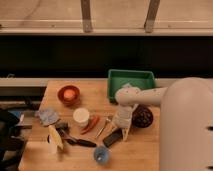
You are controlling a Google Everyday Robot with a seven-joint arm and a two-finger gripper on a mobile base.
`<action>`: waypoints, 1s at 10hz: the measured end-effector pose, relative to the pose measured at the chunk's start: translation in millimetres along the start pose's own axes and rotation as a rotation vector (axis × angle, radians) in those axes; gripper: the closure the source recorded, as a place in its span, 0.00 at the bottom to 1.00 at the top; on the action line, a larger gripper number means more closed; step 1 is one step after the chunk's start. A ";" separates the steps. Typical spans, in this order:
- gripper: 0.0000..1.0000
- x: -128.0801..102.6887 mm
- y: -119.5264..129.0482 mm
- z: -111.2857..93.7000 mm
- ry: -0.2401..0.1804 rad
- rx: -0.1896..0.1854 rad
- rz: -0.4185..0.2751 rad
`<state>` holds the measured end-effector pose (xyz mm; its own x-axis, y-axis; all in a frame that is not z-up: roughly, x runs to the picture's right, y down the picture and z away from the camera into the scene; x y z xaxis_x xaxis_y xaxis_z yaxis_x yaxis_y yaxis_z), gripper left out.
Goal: Place eraser in table surface
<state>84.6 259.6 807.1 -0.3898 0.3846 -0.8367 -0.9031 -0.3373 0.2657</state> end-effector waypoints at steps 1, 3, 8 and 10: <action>0.73 2.5 1.4 0.9 0.005 -0.001 -0.001; 0.93 1.9 3.8 -0.3 0.001 -0.002 -0.006; 1.00 2.2 -0.6 0.0 0.004 0.004 -0.002; 1.00 2.1 -0.1 -0.1 0.003 0.003 -0.002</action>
<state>83.9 260.3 805.2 -0.3875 0.3825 -0.8388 -0.9045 -0.3336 0.2657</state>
